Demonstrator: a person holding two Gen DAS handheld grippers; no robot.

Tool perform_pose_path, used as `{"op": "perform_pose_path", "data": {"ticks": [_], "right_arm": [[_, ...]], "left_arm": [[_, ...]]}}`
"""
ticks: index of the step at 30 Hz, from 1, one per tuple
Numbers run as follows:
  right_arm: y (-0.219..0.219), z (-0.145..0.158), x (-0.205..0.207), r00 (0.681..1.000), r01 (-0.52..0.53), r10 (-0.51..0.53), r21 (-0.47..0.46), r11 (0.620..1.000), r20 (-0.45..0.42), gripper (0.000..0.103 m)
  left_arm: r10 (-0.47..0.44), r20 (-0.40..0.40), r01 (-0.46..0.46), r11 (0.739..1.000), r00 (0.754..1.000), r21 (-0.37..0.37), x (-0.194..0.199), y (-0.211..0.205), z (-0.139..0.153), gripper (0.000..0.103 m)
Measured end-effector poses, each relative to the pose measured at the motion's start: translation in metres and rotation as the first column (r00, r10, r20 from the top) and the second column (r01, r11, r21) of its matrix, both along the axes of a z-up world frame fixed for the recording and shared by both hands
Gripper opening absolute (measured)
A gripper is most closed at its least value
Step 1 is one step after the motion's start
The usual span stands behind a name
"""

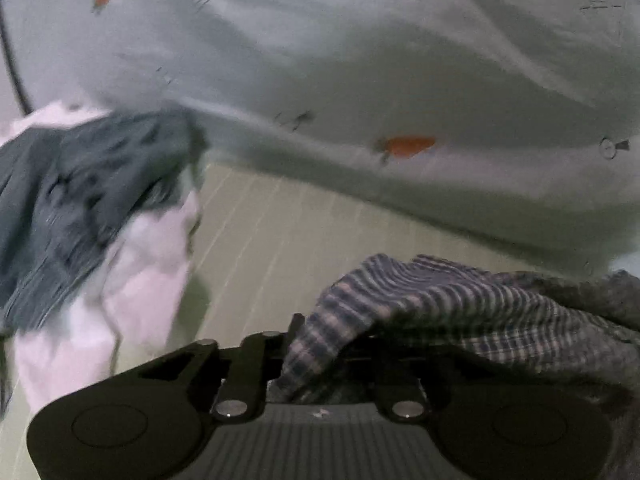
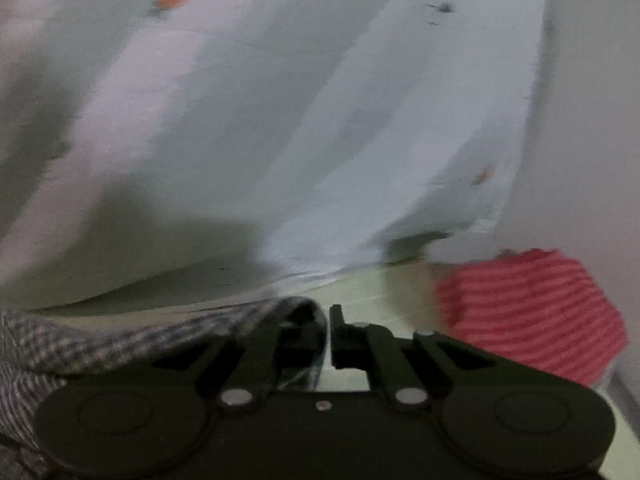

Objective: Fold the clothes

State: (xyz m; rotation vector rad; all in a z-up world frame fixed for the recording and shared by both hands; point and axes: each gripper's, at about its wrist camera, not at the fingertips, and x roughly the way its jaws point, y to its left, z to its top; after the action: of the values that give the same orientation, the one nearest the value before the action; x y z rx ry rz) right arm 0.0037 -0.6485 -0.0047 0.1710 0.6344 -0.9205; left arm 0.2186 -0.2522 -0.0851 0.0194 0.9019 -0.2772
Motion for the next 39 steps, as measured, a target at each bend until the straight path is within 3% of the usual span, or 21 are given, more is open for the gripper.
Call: {"op": "perform_pose_path", "data": {"ticks": [1, 2, 4, 6, 9, 14, 19, 23, 25, 29, 30, 31, 32, 33, 34, 35, 36, 37, 38, 39], "right_arm": [[0.001, -0.005, 0.003, 0.999, 0.019, -0.019, -0.009, 1.000, -0.027, 0.043], [0.005, -0.011, 0.006, 0.998, 0.034, -0.035, -0.018, 0.999, -0.053, 0.052], [0.016, -0.025, 0.001, 0.998, 0.017, -0.016, 0.009, 1.000, -0.064, 0.058], [0.030, -0.039, -0.008, 0.998, -0.012, 0.017, 0.076, 0.997, -0.060, 0.077], [0.052, -0.054, -0.024, 0.998, -0.030, 0.039, 0.162, 0.986, -0.055, 0.082], [0.079, -0.068, -0.050, 0.995, -0.080, 0.092, 0.282, 0.956, -0.029, 0.089], [0.092, -0.076, -0.073, 0.993, -0.111, 0.121, 0.339, 0.934, -0.010, 0.092], [0.098, -0.080, -0.079, 0.989, -0.142, 0.150, 0.358, 0.923, 0.005, 0.098], [0.101, -0.082, -0.080, 0.984, -0.168, 0.175, 0.358, 0.919, 0.012, 0.101], [0.106, -0.093, -0.074, 0.969, -0.223, 0.245, 0.358, 0.907, -0.018, 0.103], [0.107, -0.098, -0.072, 0.968, -0.223, 0.251, 0.368, 0.902, -0.028, 0.103], [0.106, -0.101, -0.071, 0.966, -0.225, 0.256, 0.389, 0.893, -0.031, 0.103], [0.106, -0.104, -0.071, 0.964, -0.228, 0.263, 0.412, 0.882, -0.029, 0.101], [0.105, -0.107, -0.071, 0.964, -0.230, 0.267, 0.433, 0.871, -0.024, 0.095], [0.105, -0.110, -0.072, 0.964, -0.229, 0.267, 0.454, 0.861, -0.019, 0.090], [0.105, -0.112, -0.072, 0.964, -0.222, 0.263, 0.474, 0.852, -0.021, 0.079], [0.105, -0.116, -0.071, 0.965, -0.211, 0.260, 0.496, 0.842, -0.030, 0.073], [0.105, -0.120, -0.070, 0.966, -0.205, 0.258, 0.517, 0.831, -0.032, 0.058], [0.106, -0.124, -0.069, 0.966, -0.201, 0.256, 0.536, 0.820, -0.029, 0.050], [0.108, -0.125, -0.070, 0.967, -0.203, 0.253, 0.536, 0.819, -0.022, 0.047]], "left_arm": [[-0.005, 0.014, 0.005, 1.000, 1.000, 0.022, -0.004, -0.009, 0.001, 0.028], [-0.019, 0.032, 0.017, 0.999, 0.999, 0.050, -0.011, -0.019, 0.001, 0.034], [-0.050, 0.042, 0.047, 0.996, 0.998, 0.076, -0.028, -0.034, 0.000, 0.046], [-0.081, 0.005, 0.081, 0.996, 0.997, 0.044, -0.047, -0.040, -0.002, 0.053], [-0.132, -0.090, 0.129, 0.991, 0.987, -0.035, -0.080, -0.046, -0.011, 0.056], [-0.256, -0.207, 0.247, 0.967, 0.944, -0.065, -0.138, -0.060, -0.031, 0.062], [-0.373, -0.249, 0.346, 0.927, 0.894, -0.146, -0.173, -0.083, -0.032, 0.070], [-0.442, -0.213, 0.426, 0.897, 0.871, -0.117, -0.186, -0.111, -0.026, 0.085], [-0.460, -0.193, 0.454, 0.888, 0.867, -0.073, -0.186, -0.126, -0.029, 0.087], [-0.427, -0.235, 0.444, 0.895, 0.873, 0.023, -0.178, -0.143, -0.053, 0.087], [-0.412, -0.251, 0.435, 0.899, 0.876, 0.044, -0.176, -0.145, -0.059, 0.085], [-0.399, -0.260, 0.426, 0.903, 0.880, 0.055, -0.175, -0.144, -0.061, 0.075], [-0.390, -0.269, 0.419, 0.906, 0.880, 0.057, -0.175, -0.142, -0.062, 0.055], [-0.386, -0.279, 0.415, 0.909, 0.879, 0.049, -0.174, -0.136, -0.063, 0.046], [-0.382, -0.289, 0.410, 0.911, 0.878, 0.041, -0.174, -0.131, -0.063, 0.029], [-0.377, -0.295, 0.402, 0.915, 0.878, 0.027, -0.174, -0.125, -0.062, 0.017], [-0.374, -0.294, 0.397, 0.918, 0.880, 0.020, -0.174, -0.120, -0.061, 0.014], [-0.372, -0.292, 0.392, 0.920, 0.881, 0.012, -0.175, -0.115, -0.060, 0.011], [-0.373, -0.282, 0.393, 0.920, 0.884, 0.016, -0.179, -0.109, -0.057, 0.009], [-0.368, -0.270, 0.389, 0.921, 0.890, 0.024, -0.182, -0.104, -0.054, 0.008]]}}
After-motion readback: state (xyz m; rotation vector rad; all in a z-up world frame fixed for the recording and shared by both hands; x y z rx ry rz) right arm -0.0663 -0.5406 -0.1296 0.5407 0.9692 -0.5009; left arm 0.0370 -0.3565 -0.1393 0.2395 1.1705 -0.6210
